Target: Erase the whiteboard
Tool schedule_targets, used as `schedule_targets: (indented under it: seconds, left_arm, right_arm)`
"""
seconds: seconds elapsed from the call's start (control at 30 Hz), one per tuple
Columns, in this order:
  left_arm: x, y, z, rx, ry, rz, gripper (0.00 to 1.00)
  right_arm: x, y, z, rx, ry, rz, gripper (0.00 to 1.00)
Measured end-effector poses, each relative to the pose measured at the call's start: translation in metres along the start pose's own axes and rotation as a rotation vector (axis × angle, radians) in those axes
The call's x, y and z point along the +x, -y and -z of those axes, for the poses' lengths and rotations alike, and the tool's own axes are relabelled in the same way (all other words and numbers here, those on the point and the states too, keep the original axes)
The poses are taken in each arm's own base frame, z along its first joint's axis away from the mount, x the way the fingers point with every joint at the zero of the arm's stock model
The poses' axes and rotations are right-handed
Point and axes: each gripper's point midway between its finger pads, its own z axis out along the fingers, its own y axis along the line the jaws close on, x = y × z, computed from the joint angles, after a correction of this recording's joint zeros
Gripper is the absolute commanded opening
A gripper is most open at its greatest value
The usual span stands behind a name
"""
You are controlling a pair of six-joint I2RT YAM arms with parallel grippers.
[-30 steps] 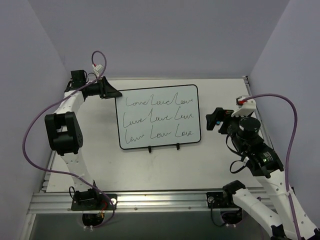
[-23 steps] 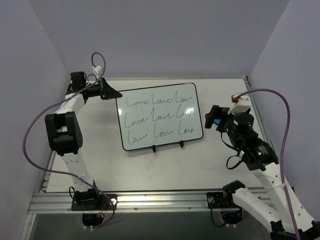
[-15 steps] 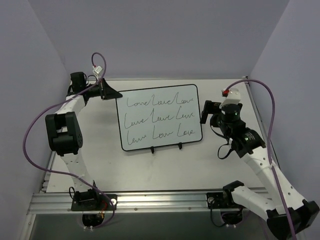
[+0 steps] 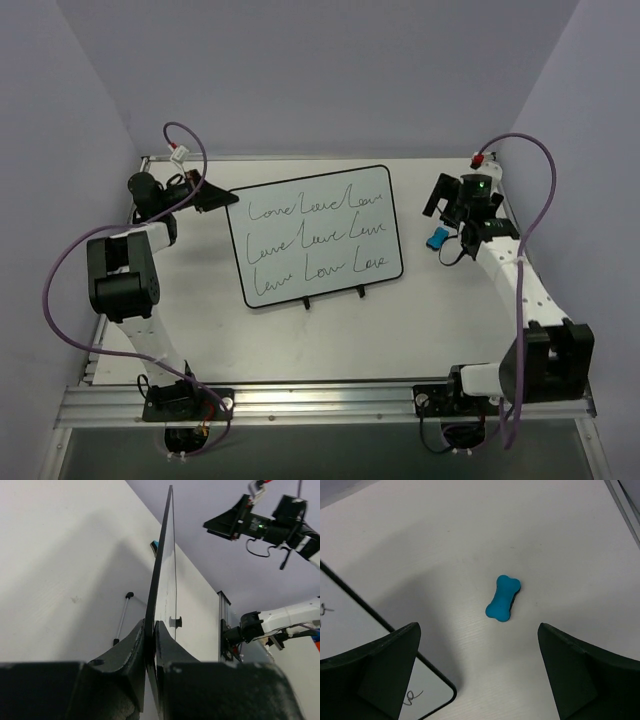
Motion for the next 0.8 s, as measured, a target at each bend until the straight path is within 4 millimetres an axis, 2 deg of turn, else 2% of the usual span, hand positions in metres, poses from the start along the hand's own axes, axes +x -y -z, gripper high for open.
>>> schedule_targets:
  seconds: [0.1, 0.2, 0.27, 0.37, 0.43, 0.53, 0.67, 0.8]
  left_arm:
    - [-0.003, -0.001, 0.001, 0.019, 0.019, 0.038, 0.02]
    - [-0.003, -0.002, 0.002, 0.027, 0.025, 0.062, 0.02]
    - [-0.004, 0.001, 0.002, 0.035, 0.028, 0.052, 0.02]
    - [-0.006, 0.003, 0.002, 0.04, 0.031, 0.037, 0.02]
    - [-0.006, 0.004, 0.002, 0.042, 0.032, 0.032, 0.02]
    - [-0.005, 0.003, 0.002, 0.041, 0.035, 0.027, 0.02]
    - [-0.003, 0.001, 0.003, 0.033, 0.046, 0.029, 0.02]
    - [-0.001, -0.001, 0.005, 0.022, 0.06, 0.02, 0.02]
  right_arm:
    - [-0.001, 0.004, -0.035, 0.046, -0.055, -0.02, 0.98]
    - [0.013, 0.003, -0.07, 0.079, -0.126, -0.027, 0.93]
    - [0.035, 0.007, -0.09, 0.114, -0.192, -0.03, 0.9]
    - [0.073, 0.021, -0.109, 0.187, -0.29, -0.017, 0.85]
    - [0.094, 0.03, -0.117, 0.228, -0.343, -0.006, 0.84]
    - [0.111, 0.04, -0.122, 0.275, -0.38, 0.006, 0.81]
    - [0.11, 0.046, -0.122, 0.306, -0.369, 0.013, 0.77]
    - [0.108, 0.047, -0.123, 0.314, -0.357, 0.013, 0.69]
